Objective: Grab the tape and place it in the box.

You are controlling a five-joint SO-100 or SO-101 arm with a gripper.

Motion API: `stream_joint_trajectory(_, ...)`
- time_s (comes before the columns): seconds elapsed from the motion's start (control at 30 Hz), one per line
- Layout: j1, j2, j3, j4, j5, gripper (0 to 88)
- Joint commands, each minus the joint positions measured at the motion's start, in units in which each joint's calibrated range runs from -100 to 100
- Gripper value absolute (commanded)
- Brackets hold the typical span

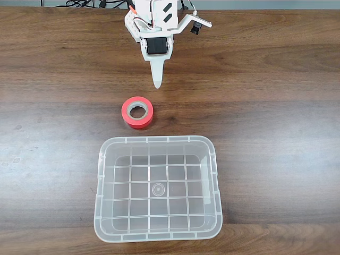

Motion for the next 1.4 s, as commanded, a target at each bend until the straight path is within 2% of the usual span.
stream_joint_trajectory(0.0, -0.3, -0.9, -0.3, -1.7, -0.2, 1.3)
stream_joint_trajectory(1.37, 0.6, -0.7, -1.1, -2.2, 0.1, 1.3)
